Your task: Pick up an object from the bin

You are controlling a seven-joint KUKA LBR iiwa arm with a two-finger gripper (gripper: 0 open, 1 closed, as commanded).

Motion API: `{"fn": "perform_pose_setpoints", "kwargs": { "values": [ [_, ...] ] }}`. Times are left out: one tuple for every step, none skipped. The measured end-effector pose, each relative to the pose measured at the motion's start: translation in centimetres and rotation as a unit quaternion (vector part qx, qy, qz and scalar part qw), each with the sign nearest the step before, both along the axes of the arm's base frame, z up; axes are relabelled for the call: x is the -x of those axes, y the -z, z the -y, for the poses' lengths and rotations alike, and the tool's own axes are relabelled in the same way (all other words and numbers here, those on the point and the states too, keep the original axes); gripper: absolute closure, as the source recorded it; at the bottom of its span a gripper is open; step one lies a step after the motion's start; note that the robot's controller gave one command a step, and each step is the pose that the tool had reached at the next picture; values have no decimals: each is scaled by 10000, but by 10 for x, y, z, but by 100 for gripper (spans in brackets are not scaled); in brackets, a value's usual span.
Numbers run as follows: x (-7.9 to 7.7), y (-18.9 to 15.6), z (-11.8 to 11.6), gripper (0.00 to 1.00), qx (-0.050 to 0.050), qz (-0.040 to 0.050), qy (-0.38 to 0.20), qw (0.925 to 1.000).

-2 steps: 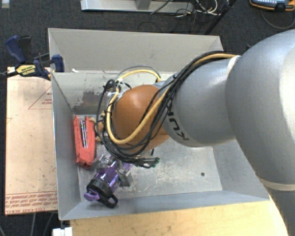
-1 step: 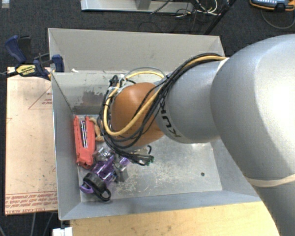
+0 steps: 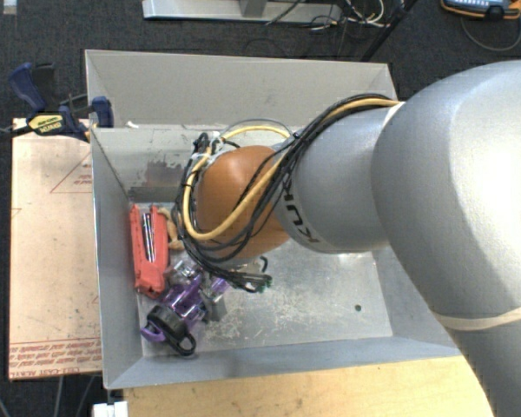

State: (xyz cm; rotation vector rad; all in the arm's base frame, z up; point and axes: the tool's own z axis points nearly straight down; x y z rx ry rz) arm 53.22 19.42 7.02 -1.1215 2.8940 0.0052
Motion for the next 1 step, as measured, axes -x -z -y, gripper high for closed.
{"fn": "perform_pose_setpoints", "kwargs": {
  "values": [
    [0,0,0,100,0,0,0,10000]
  ]
}}
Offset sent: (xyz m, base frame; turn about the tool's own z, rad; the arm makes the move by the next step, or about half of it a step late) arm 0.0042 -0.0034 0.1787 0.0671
